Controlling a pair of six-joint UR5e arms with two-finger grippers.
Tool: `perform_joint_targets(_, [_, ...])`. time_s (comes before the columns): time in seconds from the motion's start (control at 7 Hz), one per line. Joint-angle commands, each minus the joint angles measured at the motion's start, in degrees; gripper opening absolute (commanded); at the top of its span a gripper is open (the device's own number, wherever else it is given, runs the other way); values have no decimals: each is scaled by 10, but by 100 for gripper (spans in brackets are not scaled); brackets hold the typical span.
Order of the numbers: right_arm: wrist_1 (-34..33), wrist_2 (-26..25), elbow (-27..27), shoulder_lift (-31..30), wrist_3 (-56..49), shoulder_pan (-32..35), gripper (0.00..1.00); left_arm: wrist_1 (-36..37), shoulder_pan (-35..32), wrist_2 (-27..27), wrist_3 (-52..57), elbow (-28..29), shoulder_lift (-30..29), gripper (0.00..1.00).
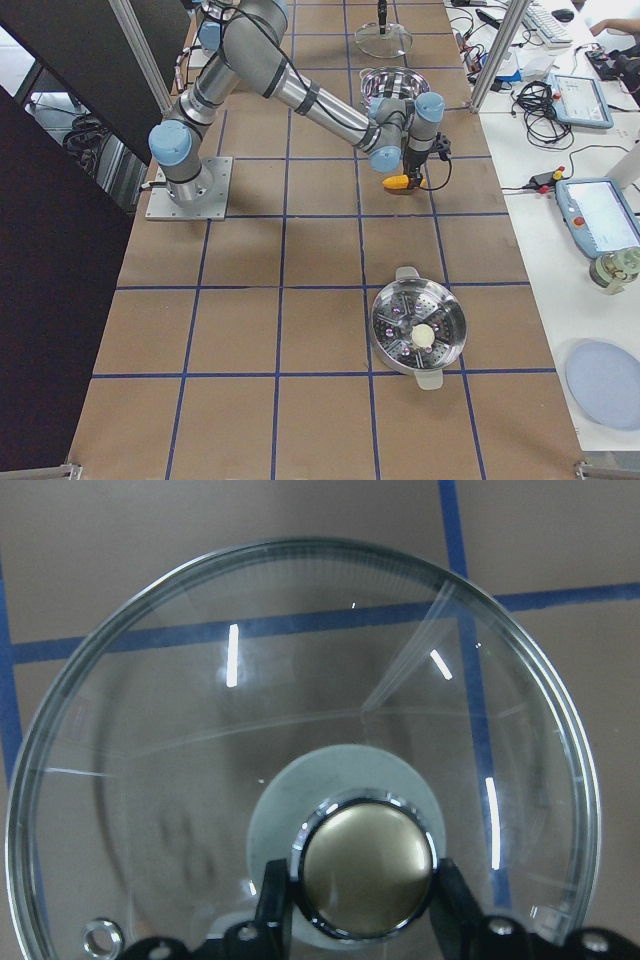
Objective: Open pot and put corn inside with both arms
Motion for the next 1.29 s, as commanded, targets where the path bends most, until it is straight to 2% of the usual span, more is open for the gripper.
perform_joint_targets(0.0, [8,-1,-15,-11,10,0,10,4,1,-2,12,-3,-7,50])
perform_joint_targets(0.14, [105,5,-51,-46,29,2,10,3,1,1,13,-3,-8,100])
perform_joint_targets(0.29, [198,7,-96,-75,51,14,10,1,1,4,13,-3,-8,100])
perform_joint_targets(0.43, [236,31,-123,-95,100,65,10,-1,2,16,11,-2,-4,100])
perform_joint_targets(0.57, [234,38,-129,-101,151,123,10,-13,0,32,7,3,14,100])
perform_joint_targets(0.71, [226,31,-130,-99,191,178,10,-95,-2,33,4,17,58,100])
perform_joint_targets(0.86, [163,30,-132,-77,205,224,11,-170,-4,33,-9,21,118,100])
perform_joint_targets(1.0, [131,14,-147,-48,206,246,11,-229,-20,31,-47,21,167,100])
perform_joint_targets(1.14, [127,11,-183,-19,205,246,13,-269,-50,28,-77,21,218,100])
